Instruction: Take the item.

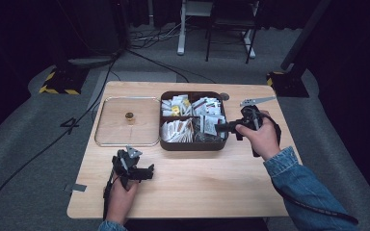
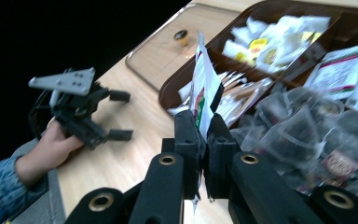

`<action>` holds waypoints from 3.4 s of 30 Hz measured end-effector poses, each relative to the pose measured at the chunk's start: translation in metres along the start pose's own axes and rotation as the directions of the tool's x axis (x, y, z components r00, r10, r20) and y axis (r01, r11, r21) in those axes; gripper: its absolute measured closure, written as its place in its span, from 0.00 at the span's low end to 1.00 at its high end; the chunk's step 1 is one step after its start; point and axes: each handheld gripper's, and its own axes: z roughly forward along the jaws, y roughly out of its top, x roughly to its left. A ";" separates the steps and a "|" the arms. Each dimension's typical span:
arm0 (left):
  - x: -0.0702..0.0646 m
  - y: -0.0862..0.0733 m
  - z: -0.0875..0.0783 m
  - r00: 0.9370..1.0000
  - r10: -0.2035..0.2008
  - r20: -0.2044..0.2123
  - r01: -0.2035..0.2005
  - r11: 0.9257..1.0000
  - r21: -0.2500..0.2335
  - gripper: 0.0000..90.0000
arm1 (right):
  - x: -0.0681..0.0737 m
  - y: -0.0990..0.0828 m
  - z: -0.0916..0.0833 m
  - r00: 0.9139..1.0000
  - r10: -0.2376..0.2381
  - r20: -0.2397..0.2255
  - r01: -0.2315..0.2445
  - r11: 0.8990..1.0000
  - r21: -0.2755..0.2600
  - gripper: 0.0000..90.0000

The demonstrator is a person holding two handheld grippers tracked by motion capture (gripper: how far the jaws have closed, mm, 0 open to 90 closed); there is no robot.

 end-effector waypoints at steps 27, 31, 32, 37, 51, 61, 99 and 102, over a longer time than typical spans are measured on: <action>0.000 0.000 0.000 1.000 -0.001 0.000 0.001 1.000 0.000 0.00 | 0.014 -0.081 0.015 0.996 0.053 -0.070 -0.040 0.985 0.168 0.96; 0.000 0.000 0.000 1.000 0.000 0.000 0.000 1.000 -0.001 0.00 | 0.010 -0.094 0.019 0.994 0.078 -0.075 -0.063 0.980 0.188 0.96; 0.000 0.000 0.000 1.000 -0.001 0.000 0.001 1.000 0.000 0.00 | 0.010 -0.096 0.020 0.993 0.087 -0.078 -0.070 0.978 0.197 0.96; 0.000 0.000 0.000 1.000 -0.001 0.000 0.001 1.000 0.000 0.00 | 0.008 -0.106 0.024 0.989 0.113 -0.099 -0.087 0.968 0.234 0.96; 0.000 0.000 0.000 1.000 -0.001 0.000 0.001 1.000 0.000 0.00 | 0.002 -0.121 0.034 0.979 0.166 -0.118 -0.127 0.951 0.284 0.95; 0.000 0.000 0.000 1.000 -0.001 0.000 0.001 1.000 0.000 0.00 | -0.001 -0.125 0.038 0.991 0.128 -0.047 -0.111 0.956 0.271 0.69; 0.000 0.000 0.000 1.000 0.000 0.000 0.000 1.000 0.000 0.00 | -0.040 -0.118 -0.048 0.947 -0.035 0.320 0.031 0.999 0.019 0.46; 0.000 0.000 0.000 1.000 0.000 0.000 0.000 1.000 0.000 0.00 | -0.047 -0.123 -0.060 0.935 -0.036 0.353 0.034 0.999 0.013 0.46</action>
